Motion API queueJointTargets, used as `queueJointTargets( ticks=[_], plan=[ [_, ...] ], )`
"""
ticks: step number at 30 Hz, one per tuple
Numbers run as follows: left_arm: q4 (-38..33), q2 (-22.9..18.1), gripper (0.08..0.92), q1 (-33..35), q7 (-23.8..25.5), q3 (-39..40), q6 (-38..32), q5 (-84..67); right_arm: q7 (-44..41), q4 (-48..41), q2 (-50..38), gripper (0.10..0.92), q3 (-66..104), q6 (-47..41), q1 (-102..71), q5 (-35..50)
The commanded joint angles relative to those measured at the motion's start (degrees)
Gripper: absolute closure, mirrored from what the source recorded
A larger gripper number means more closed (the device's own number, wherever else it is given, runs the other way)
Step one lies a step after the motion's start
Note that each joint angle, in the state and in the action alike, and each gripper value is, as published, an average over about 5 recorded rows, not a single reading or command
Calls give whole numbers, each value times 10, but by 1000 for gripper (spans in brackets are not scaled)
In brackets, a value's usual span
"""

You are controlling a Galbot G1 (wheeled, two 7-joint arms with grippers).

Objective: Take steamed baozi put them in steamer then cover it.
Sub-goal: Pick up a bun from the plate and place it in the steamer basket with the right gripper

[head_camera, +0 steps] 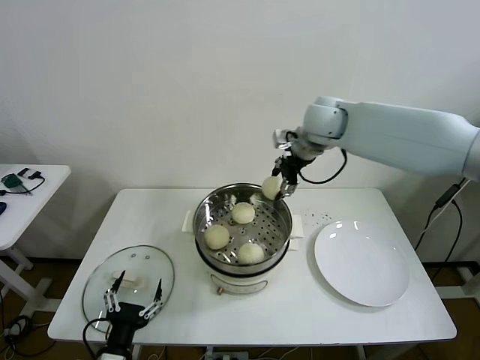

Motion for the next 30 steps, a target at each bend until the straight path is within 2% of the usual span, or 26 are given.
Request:
queueJointTargets(
  ticks=[1, 18, 25, 30],
  plan=[
    [-7, -1, 177, -11, 1, 9, 9, -1, 27, 22, 62, 347, -74, -27, 4, 46],
    [8, 2, 177, -34, 1, 6, 14, -5, 27, -20, 77, 337, -82, -24, -53, 11],
    [10, 4, 177, -37, 1, 6, 15, -5, 19, -23, 71, 223, -72, -21, -56, 12],
    [12, 6, 177, -37, 1, 5, 15, -4, 5, -21, 56, 203, -58, -11, -39, 9]
  ],
)
